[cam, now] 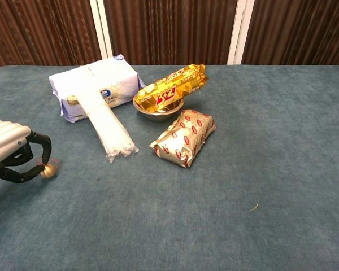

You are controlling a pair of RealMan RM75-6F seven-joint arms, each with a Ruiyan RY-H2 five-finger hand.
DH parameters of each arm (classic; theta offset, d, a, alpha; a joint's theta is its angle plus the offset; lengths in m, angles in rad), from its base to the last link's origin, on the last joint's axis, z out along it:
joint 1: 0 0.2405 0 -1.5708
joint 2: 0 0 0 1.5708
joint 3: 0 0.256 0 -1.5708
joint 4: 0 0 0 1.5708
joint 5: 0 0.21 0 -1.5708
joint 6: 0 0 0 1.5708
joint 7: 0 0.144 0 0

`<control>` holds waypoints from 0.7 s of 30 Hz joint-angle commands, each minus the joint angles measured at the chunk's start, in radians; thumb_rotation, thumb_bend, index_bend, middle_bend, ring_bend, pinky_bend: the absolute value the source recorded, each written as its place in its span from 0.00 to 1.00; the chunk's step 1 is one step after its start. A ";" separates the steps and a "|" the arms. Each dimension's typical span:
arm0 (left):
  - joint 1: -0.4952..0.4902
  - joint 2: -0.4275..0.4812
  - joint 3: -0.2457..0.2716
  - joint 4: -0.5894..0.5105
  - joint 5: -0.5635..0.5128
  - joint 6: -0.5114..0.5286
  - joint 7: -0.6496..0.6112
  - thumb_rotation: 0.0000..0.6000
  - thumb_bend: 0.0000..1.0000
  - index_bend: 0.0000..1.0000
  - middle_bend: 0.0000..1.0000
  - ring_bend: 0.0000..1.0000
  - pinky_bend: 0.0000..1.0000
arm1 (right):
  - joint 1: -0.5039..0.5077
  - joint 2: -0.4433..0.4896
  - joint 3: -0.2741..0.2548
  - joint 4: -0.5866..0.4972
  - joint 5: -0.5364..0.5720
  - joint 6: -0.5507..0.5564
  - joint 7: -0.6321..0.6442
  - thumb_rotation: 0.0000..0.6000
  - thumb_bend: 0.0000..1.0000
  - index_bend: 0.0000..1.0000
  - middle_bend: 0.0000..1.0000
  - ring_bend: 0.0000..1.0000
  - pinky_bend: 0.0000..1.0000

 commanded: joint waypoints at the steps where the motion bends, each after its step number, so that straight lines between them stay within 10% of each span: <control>1: 0.000 -0.004 0.002 0.004 -0.001 -0.003 0.000 1.00 0.44 0.60 1.00 1.00 1.00 | -0.001 -0.001 0.002 0.000 0.002 0.003 -0.001 1.00 0.21 0.00 0.00 0.00 0.00; 17: 0.035 0.093 0.011 -0.148 0.029 0.080 -0.012 1.00 0.41 0.00 0.93 0.95 1.00 | -0.014 -0.005 0.012 0.000 0.010 0.030 -0.001 1.00 0.21 0.00 0.00 0.00 0.00; 19: 0.074 0.154 0.033 -0.220 0.066 0.156 -0.044 1.00 0.40 0.00 0.77 0.79 0.89 | -0.018 0.001 0.015 -0.001 0.012 0.041 0.007 1.00 0.21 0.00 0.00 0.00 0.00; 21: 0.117 0.228 0.071 -0.291 0.096 0.212 -0.075 1.00 0.40 0.00 0.30 0.32 0.48 | -0.023 0.005 0.020 -0.001 0.023 0.050 0.008 1.00 0.21 0.00 0.00 0.00 0.00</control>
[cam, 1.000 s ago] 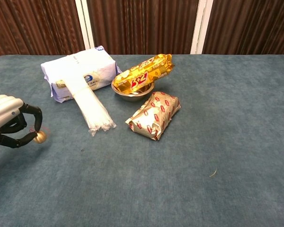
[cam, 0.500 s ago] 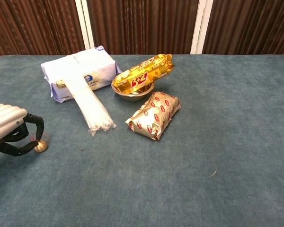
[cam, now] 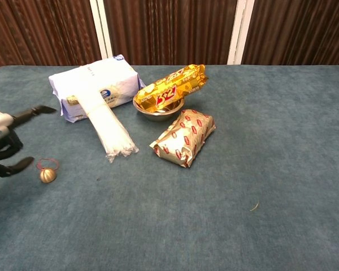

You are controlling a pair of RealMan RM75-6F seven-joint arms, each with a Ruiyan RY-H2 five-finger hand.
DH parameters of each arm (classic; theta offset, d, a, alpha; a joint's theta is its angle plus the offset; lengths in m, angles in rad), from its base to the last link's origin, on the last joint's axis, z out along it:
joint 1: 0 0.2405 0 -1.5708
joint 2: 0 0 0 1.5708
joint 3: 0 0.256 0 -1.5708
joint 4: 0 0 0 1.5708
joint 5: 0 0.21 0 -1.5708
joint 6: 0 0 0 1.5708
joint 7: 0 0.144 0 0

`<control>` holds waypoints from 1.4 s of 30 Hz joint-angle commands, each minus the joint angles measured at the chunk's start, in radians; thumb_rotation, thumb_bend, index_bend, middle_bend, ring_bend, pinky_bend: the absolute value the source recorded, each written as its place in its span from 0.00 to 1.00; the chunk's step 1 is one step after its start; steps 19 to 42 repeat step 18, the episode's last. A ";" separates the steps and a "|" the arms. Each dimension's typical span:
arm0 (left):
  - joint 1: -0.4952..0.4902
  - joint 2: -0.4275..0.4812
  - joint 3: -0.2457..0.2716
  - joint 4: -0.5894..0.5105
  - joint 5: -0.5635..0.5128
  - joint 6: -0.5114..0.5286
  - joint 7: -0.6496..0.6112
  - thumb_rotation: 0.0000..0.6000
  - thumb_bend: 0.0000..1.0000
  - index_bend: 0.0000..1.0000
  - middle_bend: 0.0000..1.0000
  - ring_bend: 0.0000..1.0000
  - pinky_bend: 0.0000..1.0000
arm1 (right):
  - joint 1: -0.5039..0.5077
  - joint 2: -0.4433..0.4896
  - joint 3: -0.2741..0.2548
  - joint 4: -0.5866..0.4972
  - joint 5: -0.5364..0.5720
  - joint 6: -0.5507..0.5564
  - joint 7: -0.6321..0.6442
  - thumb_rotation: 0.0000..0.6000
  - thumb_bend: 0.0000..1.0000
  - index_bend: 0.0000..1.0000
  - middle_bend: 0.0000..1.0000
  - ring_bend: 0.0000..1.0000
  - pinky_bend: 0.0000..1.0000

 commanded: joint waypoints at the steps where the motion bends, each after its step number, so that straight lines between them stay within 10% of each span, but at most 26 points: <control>1: 0.096 0.168 0.079 -0.171 0.078 0.137 -0.074 1.00 0.40 0.00 0.17 0.19 0.35 | -0.009 0.006 0.011 -0.002 0.025 0.011 -0.002 1.00 0.21 0.00 0.00 0.00 0.00; 3: 0.133 0.246 0.119 -0.241 0.114 0.187 -0.094 1.00 0.39 0.00 0.00 0.01 0.10 | -0.011 0.002 0.025 -0.004 0.049 0.012 -0.017 1.00 0.21 0.00 0.00 0.00 0.00; 7: 0.244 0.351 0.186 -0.308 0.112 0.287 -0.080 1.00 0.38 0.00 0.00 0.00 0.02 | -0.015 -0.002 0.039 -0.014 0.076 0.014 -0.047 1.00 0.21 0.00 0.00 0.00 0.00; 42: 0.323 0.330 0.150 -0.227 0.073 0.329 -0.116 1.00 0.38 0.00 0.00 0.00 0.01 | -0.031 -0.022 0.032 -0.004 0.030 0.052 -0.065 1.00 0.21 0.00 0.00 0.00 0.00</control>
